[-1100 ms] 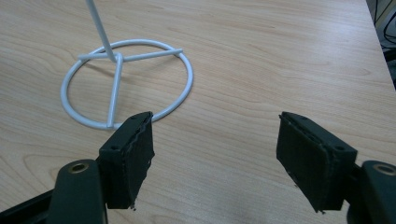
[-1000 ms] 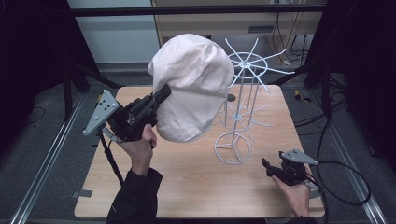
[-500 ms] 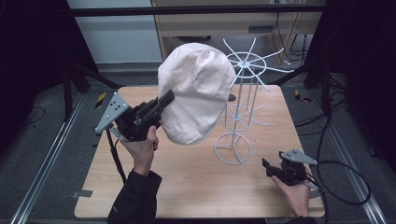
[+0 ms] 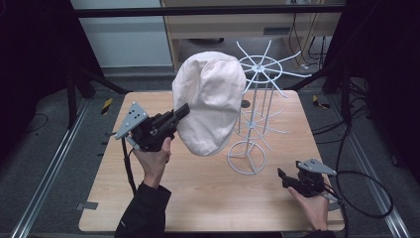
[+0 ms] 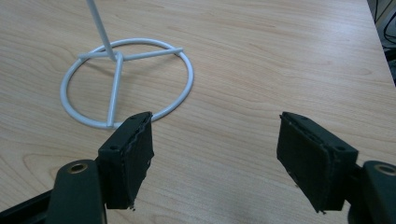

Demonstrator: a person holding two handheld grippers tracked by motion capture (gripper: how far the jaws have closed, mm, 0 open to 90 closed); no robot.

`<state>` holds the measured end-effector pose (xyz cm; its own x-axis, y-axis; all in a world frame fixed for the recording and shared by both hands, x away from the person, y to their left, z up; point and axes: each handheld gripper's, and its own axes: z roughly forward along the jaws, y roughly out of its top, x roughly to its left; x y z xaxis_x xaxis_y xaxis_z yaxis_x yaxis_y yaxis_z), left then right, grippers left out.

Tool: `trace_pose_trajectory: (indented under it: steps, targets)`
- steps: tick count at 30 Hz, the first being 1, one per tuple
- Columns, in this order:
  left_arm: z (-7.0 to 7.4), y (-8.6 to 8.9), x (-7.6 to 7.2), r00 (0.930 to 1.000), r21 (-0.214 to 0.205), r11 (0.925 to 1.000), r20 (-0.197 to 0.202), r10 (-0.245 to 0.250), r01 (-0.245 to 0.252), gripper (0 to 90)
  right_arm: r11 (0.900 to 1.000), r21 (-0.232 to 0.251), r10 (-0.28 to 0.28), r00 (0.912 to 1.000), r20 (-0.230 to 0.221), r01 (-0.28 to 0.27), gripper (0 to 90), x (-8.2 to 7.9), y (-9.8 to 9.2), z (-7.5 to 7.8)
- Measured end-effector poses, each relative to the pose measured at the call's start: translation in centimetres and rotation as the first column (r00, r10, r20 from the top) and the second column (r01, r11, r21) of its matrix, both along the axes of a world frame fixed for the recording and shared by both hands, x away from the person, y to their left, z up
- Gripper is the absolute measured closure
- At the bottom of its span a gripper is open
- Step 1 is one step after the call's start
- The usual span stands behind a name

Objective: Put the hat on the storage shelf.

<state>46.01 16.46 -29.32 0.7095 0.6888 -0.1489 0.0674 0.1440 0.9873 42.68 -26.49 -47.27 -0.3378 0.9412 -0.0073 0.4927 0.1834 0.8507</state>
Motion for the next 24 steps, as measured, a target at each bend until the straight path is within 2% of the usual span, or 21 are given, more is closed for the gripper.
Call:
trace_pose_trajectory:
  steps: [3,10,20,24]
  targets:
    - [-0.4,-0.2,0.2,0.9999,0.03,0.9996,-0.016,-0.003,0.004,84.7,1.0,0.0,0.0,1.0,0.0,0.0,27.2,0.0,0.0,0.0]
    - [-1.2,-0.8,0.4,0.9993,0.071,0.9974,-0.034,-0.014,0.017,83.8,1.0,0.0,0.0,1.0,-0.001,0.0,27.1,0.0,0.0,0.0]
    - [-1.8,-1.5,0.8,0.9991,0.094,0.9953,-0.038,-0.02,0.023,79.9,1.0,-0.002,0.003,1.0,-0.001,-0.003,27.0,0.0,0.0,0.0]
    - [-1.8,-1.5,0.9,0.9994,0.094,0.9954,-0.033,-0.013,0.016,72.9,1.0,-0.002,0.003,1.0,-0.001,-0.003,27.0,0.0,0.0,0.0]
